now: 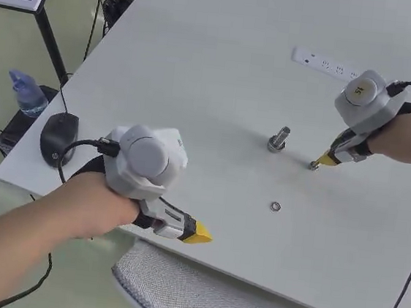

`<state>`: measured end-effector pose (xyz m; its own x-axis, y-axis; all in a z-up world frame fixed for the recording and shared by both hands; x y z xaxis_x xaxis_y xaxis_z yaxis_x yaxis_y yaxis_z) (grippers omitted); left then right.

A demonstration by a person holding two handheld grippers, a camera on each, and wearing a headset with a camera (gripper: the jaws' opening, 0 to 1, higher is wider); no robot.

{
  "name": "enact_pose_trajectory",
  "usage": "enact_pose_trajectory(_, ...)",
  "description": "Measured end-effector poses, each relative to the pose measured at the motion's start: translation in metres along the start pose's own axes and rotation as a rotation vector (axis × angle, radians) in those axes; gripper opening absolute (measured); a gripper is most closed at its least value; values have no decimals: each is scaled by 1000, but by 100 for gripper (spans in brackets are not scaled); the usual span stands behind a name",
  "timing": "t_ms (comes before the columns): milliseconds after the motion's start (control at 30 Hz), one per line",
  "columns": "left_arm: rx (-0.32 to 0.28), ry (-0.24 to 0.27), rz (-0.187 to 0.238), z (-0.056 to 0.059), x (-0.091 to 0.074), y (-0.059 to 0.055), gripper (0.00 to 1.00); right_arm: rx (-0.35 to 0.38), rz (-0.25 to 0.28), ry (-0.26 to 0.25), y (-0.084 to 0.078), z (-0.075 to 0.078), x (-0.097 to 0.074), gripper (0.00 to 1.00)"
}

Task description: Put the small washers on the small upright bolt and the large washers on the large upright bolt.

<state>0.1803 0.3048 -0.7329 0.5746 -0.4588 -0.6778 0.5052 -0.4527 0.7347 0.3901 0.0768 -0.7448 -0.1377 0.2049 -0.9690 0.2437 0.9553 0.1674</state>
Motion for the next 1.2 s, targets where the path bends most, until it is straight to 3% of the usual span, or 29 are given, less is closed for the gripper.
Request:
enact_pose_trajectory(467,5,6,28,0,1,5,91,-26,20,19,4,-50,-9,30)
enact_pose_trajectory(567,-1,5,29,1,1,4,91,-43,19,30,5,-50,-4,30)
enact_pose_trajectory(700,2,11,57,2,2,5,94,-55,9,49,2,-66,4,30)
enact_pose_trajectory(1000,-19,19,68,0,4,9,97,-79,23,84,2,-99,16,33)
enact_pose_trajectory(1100,-42,7,92,3,3,12,99,-70,38,95,2,-104,19,34)
enact_pose_trajectory(1200,-49,10,90,4,4,11,99,-66,56,97,2,-103,24,35)
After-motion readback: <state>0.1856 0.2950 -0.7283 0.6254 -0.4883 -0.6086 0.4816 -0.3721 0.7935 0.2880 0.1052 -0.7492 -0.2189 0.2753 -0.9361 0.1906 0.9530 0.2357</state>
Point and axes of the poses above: the centre of the closed fingertips' face, and the gripper's own axes: x roughly forward along the fingers, z roughly to its right, y roughly out of its top, the point moved 6 cm from there along -x, roughly backward along the fingers, and after that the axes turned 14 degrees about y, right-handed, at the moved point
